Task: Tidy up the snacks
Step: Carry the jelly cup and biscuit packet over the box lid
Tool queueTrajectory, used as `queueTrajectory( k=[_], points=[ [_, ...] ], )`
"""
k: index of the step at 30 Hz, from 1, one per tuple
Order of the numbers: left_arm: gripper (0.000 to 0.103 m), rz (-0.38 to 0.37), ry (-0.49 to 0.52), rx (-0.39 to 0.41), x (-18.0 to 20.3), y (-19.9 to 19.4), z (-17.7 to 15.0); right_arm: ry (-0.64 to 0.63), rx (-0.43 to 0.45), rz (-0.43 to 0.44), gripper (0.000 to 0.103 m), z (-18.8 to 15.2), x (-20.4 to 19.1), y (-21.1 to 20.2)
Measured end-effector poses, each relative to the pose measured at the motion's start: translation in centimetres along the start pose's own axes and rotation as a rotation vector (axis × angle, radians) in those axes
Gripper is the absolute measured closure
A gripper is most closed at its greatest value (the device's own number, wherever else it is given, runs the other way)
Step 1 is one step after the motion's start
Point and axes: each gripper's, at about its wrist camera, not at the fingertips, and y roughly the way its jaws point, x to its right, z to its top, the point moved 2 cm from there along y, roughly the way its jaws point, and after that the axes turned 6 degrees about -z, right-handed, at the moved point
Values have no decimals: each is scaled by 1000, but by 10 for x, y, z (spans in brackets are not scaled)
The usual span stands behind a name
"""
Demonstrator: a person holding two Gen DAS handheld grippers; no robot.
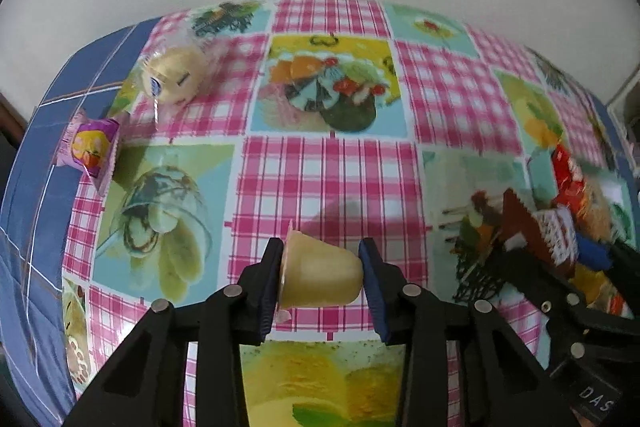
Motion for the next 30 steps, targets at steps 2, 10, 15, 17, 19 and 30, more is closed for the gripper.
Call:
queueTrajectory(
  k=[2,10,15,17,19,30],
  points=[
    [63,2,0,14,-1,-4,1,5,6,14,37,0,2,-4],
    [63,-20,2,88,4,-30,8,3,38,18,37,3,2,-19],
    [63,-57,19,140,23,-48,12,12,57,22,37,5,9,-31],
    [63,-70,30,160,32,-54,13,21,68,19,37,6,18,-38],
    [63,-80,50,179,45,-62,13,37,82,3,37,7,32,-46],
    [63,-221,240,218,151,-78,6,191,151,-178,37,-4,156,-92]
  ],
)
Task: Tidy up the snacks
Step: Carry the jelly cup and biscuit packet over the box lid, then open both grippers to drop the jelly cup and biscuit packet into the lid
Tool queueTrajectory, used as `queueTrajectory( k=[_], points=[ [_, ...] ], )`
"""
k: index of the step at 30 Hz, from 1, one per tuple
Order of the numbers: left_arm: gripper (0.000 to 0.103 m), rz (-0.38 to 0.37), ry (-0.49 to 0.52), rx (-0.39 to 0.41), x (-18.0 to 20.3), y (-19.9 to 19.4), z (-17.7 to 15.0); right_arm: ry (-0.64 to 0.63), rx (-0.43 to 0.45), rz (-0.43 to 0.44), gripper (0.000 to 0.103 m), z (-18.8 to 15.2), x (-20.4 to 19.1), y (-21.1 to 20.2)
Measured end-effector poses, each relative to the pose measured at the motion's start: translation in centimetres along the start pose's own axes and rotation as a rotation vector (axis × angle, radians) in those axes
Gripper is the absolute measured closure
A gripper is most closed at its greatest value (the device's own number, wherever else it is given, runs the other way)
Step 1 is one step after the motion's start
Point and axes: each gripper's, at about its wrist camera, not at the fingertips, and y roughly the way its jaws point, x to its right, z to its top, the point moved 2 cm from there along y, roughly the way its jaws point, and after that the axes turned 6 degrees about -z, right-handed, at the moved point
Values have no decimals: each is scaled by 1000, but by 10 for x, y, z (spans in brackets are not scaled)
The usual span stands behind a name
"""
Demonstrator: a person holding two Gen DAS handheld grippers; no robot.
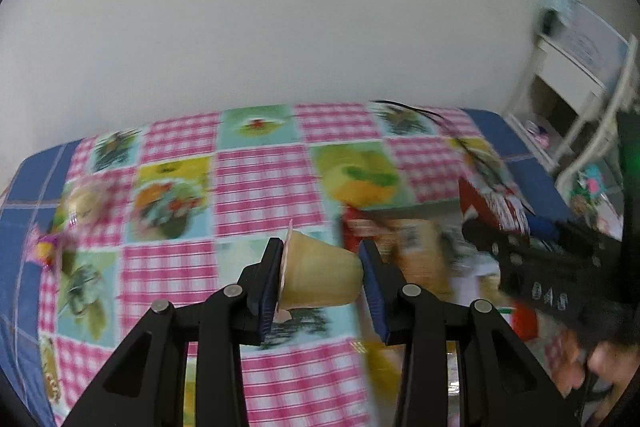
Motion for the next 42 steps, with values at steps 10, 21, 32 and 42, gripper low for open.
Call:
queueTrajectory(
  k=[10,21,32,42],
  points=[
    [63,-98,162,-96,85,40,-19,139,-23,-121,37,-9,98,3],
    [63,-96,189,-178,101,71,-35,128,-122,-118,37,-25,109,37],
    [43,-125,141,-171,96,63,-29,109,-136,-105,31,-26,102,39],
    [26,-19,-11,-93,50,48,-11,93,-92,-75,30,-19,90,26]
  ],
)
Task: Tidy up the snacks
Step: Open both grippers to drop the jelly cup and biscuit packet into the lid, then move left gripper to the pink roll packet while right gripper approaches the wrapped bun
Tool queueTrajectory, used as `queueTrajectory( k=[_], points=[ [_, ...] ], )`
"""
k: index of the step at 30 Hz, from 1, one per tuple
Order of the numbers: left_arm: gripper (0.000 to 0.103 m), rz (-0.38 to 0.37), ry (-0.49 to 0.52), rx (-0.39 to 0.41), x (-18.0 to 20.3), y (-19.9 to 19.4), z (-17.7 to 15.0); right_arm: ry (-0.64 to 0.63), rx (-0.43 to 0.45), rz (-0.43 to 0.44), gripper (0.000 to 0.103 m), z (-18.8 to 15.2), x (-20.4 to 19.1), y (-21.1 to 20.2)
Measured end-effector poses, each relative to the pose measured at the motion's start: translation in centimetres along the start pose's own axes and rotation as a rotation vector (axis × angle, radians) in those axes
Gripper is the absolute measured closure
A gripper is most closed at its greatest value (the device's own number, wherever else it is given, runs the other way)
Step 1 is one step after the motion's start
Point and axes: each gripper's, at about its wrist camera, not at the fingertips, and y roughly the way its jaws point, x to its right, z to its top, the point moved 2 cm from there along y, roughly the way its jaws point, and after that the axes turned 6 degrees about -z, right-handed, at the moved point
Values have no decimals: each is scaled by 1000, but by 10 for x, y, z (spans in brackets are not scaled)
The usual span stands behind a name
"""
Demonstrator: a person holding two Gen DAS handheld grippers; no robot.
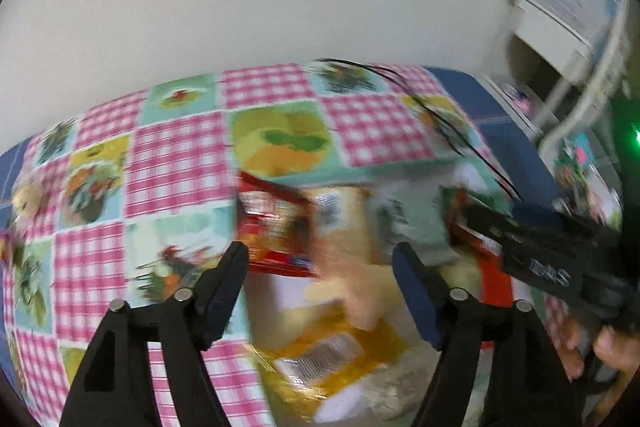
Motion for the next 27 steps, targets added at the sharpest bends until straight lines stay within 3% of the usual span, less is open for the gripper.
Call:
queueTrajectory(
  k=[6,13,15,19,27],
  points=[
    [24,100,-146,33,-51,-6,5,-38,8,28,30,-1,-22,-3],
    [22,142,-202,42,-83,-11,4,-92,7,56,30,-5,-47,-4],
    [11,149,-203,45,-85,-12,3,-101,5,65,22,-6,-52,-3],
    [7,170,-182,45,-88,-9,4,-101,8,70,2,-7,-57,-2],
    [3,175,-176,43,-91,-9,2,-90,12,71,0,-7,-60,1]
  ],
)
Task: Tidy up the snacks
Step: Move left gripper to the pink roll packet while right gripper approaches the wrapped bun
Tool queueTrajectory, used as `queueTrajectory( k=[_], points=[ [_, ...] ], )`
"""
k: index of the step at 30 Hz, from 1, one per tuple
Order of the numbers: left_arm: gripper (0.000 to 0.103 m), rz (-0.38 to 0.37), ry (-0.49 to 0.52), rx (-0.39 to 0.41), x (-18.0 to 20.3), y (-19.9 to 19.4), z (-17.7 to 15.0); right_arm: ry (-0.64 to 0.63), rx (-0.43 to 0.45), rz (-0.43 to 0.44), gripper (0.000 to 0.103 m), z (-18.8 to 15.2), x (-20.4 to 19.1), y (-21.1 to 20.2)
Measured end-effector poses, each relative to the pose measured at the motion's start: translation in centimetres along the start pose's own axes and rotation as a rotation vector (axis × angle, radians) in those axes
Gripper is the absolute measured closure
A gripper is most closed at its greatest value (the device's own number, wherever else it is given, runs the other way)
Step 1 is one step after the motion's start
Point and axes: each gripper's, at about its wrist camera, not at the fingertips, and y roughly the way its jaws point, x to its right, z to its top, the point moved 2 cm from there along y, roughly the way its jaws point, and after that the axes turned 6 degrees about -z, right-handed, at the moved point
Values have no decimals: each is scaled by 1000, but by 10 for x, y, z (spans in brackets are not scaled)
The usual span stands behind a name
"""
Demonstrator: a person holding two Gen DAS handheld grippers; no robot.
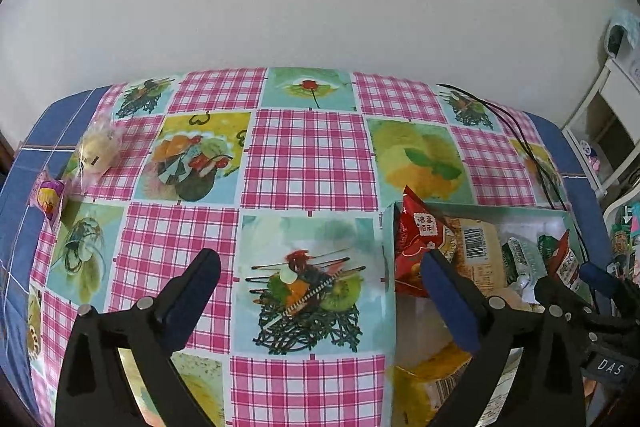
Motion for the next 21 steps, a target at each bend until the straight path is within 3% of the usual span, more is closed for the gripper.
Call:
queueTrajectory(
  k=[8,21],
  points=[
    [3,1,-5,-6,-14,-5,1,-2,14,21,0,2,-18,-3],
    [3,76,-71,21,-92,-26,7,-115,17,85,0,-2,-107,-4]
  ],
)
